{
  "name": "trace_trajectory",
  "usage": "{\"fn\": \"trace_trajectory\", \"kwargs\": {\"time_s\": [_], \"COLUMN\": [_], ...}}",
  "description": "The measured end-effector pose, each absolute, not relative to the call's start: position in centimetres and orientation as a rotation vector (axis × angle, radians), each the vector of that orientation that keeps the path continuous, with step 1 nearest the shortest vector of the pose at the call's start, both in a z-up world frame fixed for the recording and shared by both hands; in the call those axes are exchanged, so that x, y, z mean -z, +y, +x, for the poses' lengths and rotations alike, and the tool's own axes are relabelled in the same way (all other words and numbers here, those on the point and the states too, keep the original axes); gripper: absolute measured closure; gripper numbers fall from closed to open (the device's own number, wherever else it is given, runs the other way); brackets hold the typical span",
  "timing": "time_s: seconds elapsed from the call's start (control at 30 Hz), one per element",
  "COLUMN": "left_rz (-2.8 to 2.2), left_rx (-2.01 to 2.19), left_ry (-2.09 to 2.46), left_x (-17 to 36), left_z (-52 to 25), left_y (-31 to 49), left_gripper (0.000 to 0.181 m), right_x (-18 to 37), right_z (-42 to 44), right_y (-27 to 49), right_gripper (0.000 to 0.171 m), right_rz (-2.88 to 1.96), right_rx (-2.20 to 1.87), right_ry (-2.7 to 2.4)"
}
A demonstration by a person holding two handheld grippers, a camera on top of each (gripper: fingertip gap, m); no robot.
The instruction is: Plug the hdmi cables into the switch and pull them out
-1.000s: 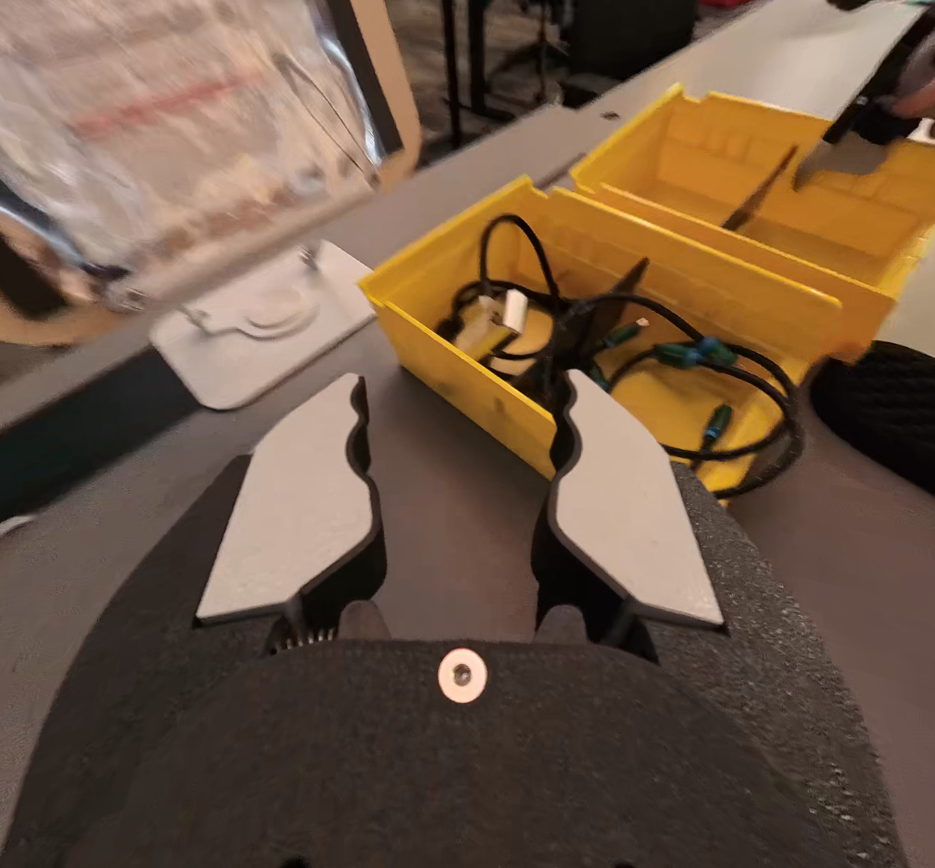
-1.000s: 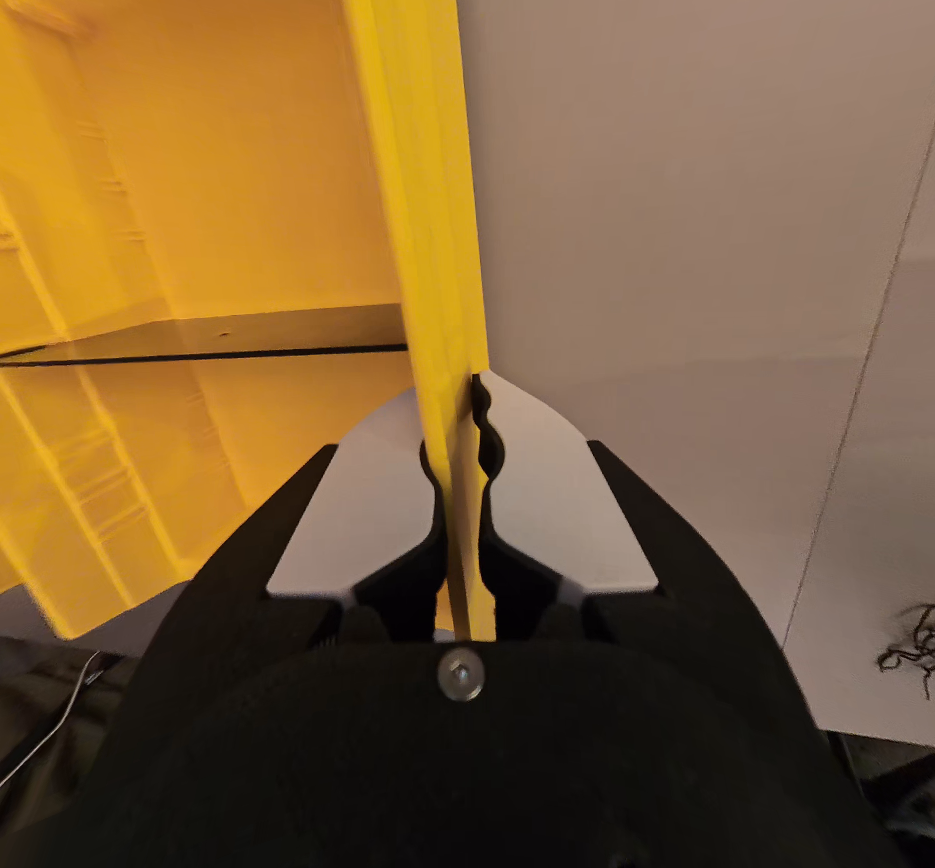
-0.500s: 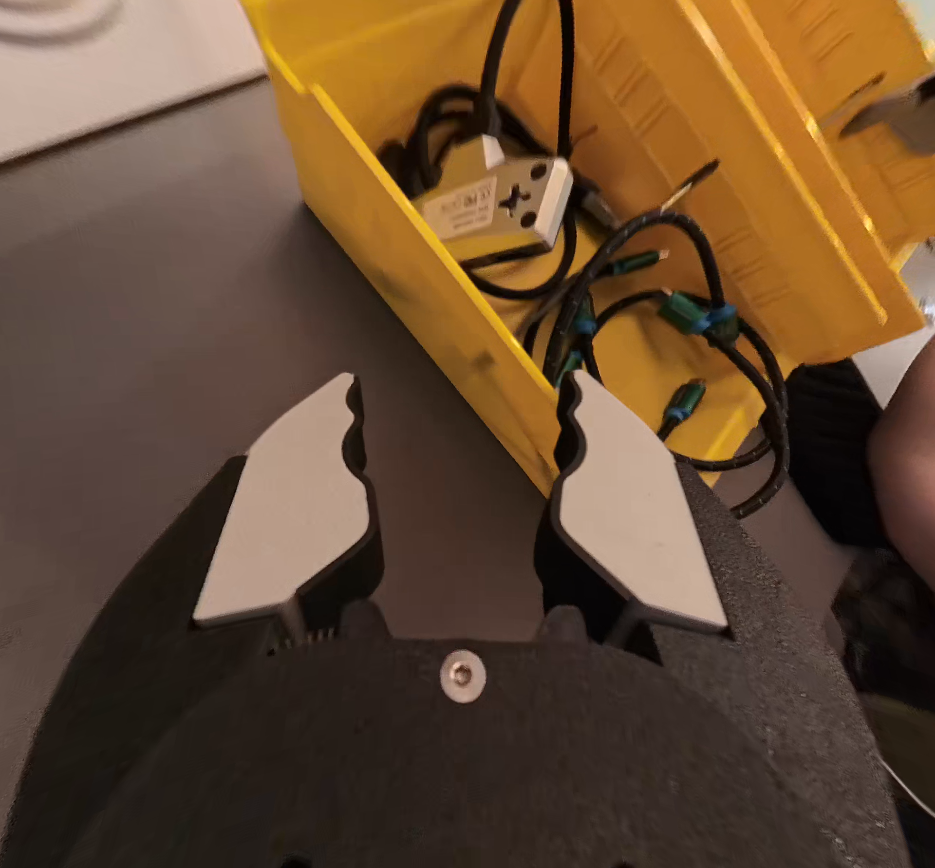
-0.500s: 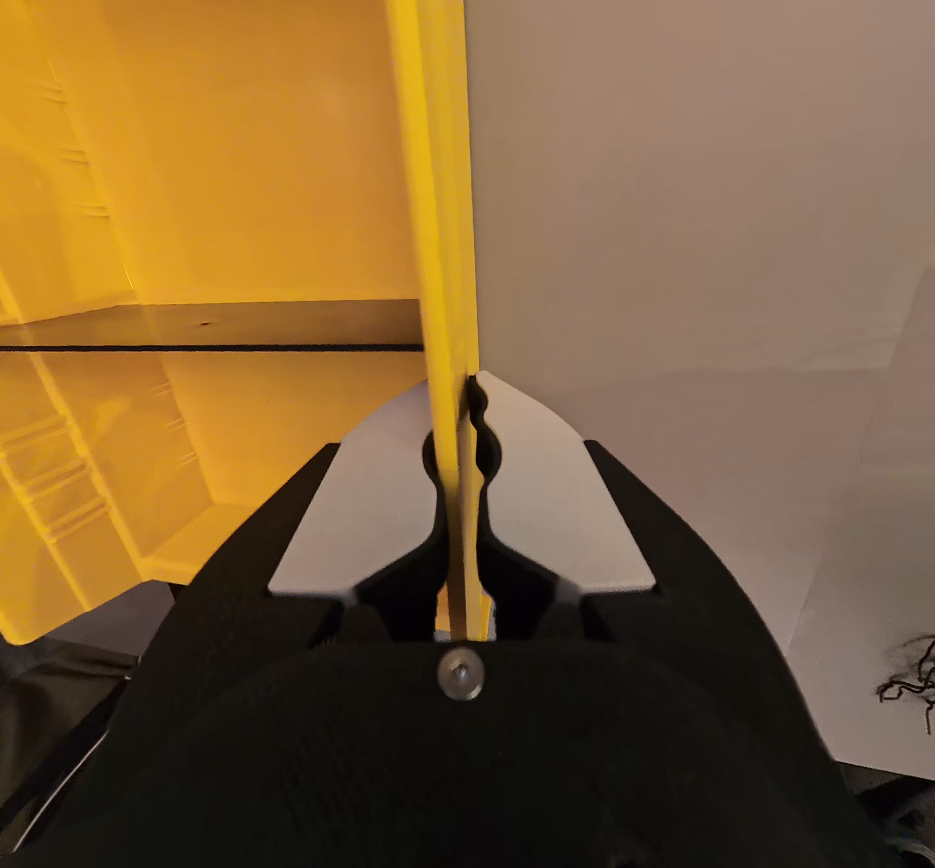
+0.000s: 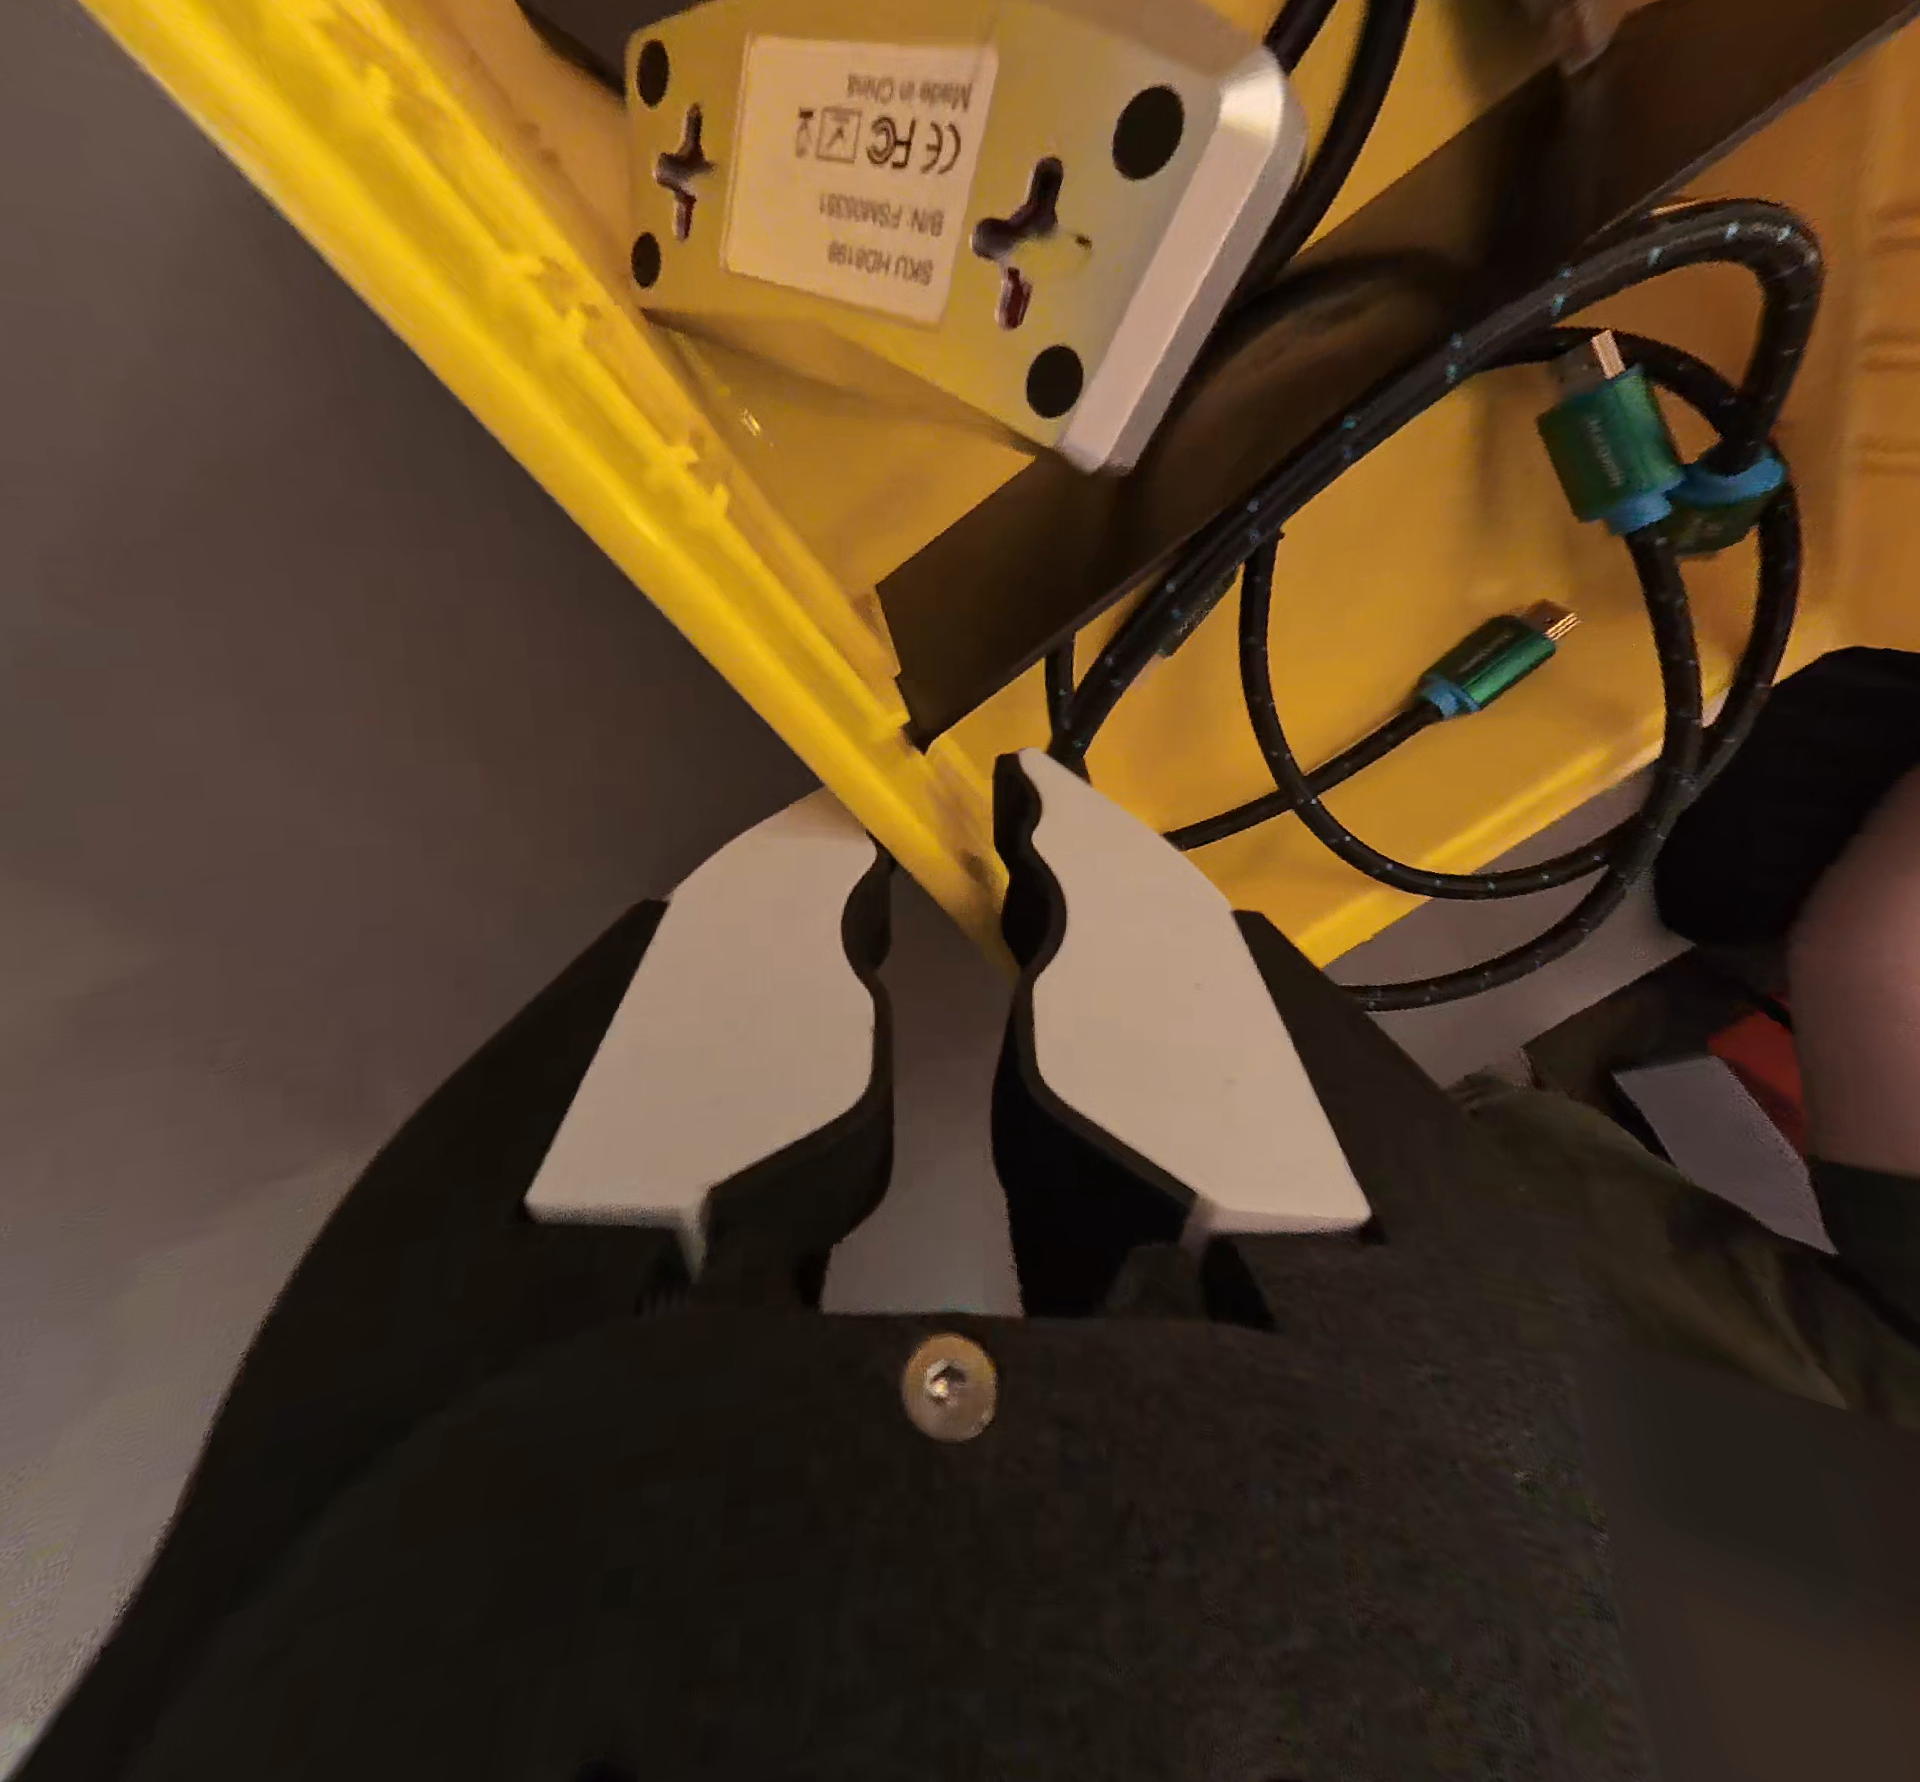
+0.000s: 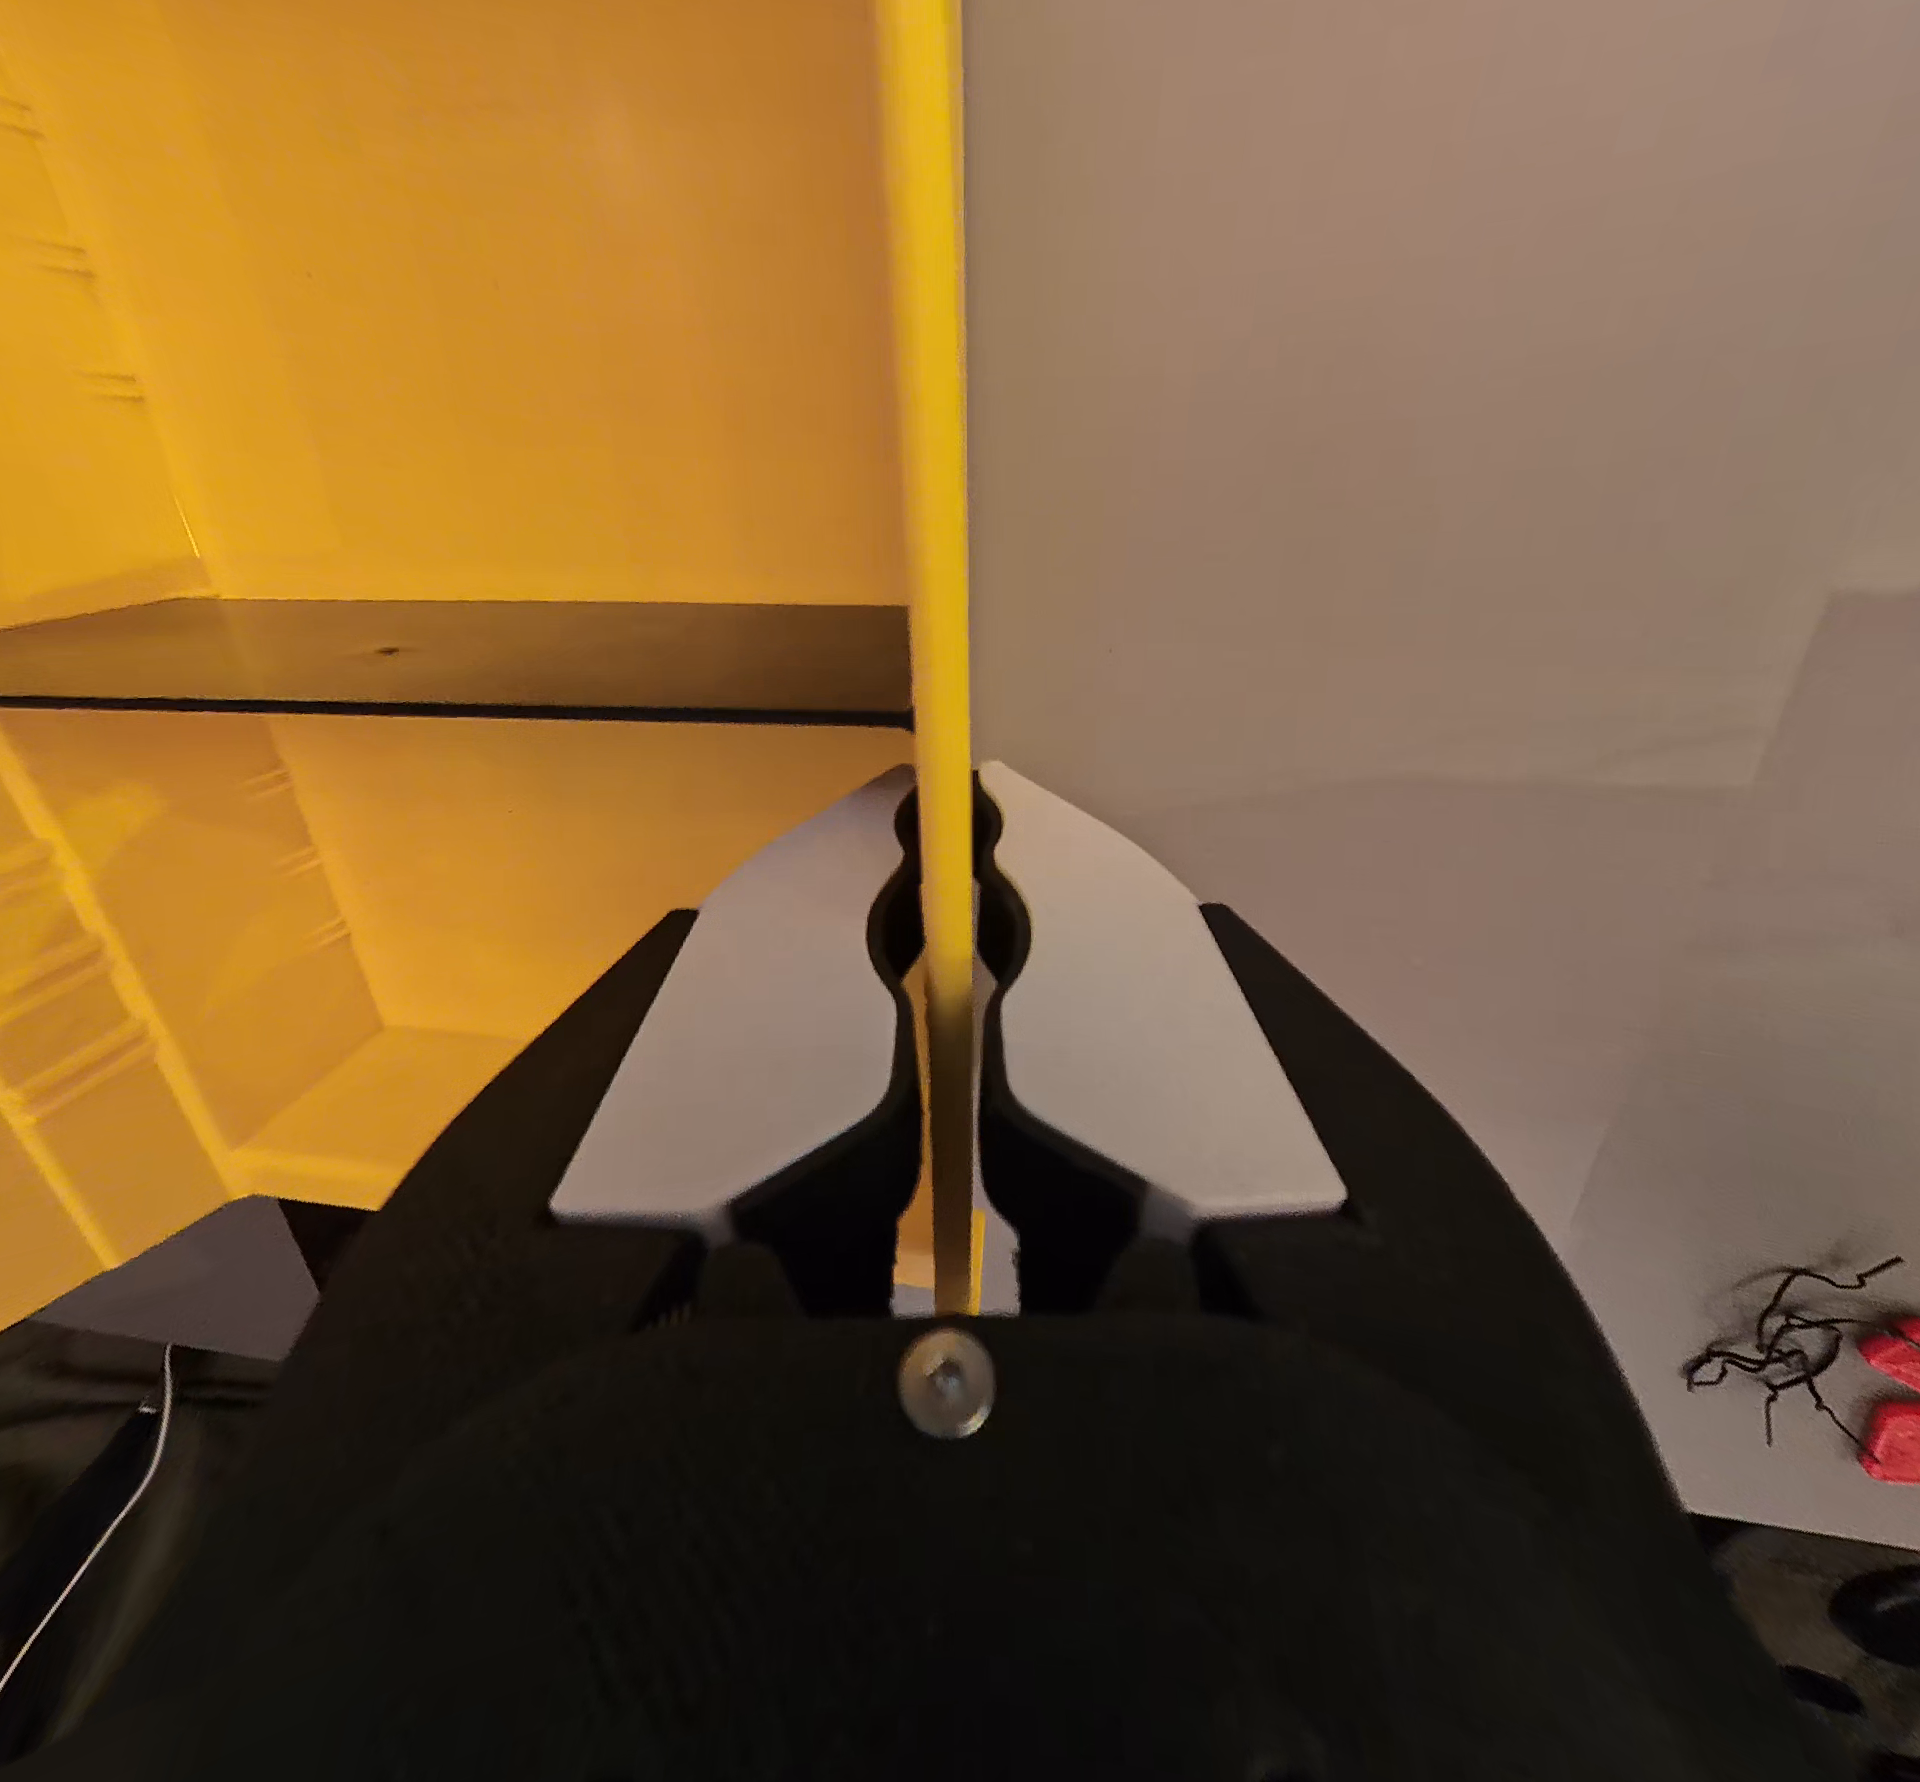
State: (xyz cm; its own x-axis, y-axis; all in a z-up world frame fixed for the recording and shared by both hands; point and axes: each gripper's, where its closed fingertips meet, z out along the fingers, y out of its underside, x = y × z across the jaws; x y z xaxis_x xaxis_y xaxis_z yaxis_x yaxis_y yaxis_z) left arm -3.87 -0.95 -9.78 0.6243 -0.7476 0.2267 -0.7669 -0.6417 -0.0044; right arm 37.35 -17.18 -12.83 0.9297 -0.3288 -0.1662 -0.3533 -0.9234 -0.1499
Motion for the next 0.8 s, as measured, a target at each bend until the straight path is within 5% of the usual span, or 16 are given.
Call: {"fn": "trace_trajectory", "kwargs": {"time_s": [0.37,0.8], "left_rz": [2.782,3.167], "left_rx": [-0.426,-0.269], "left_ry": [-1.073,-0.608], "left_x": [9.6,9.3], "left_z": [-8.5,-31.6], "left_y": [2.1,10.4], "left_gripper": [0.175,0.177], "right_x": [12.9,12.8], "right_z": [35.1,28.8], "right_y": [-15.6,-12.4], "right_gripper": [0.166,0.164], "right_rz": [-2.931,-3.03], "right_rx": [-0.311,-0.425], "right_ry": [0.482,0.378]}}
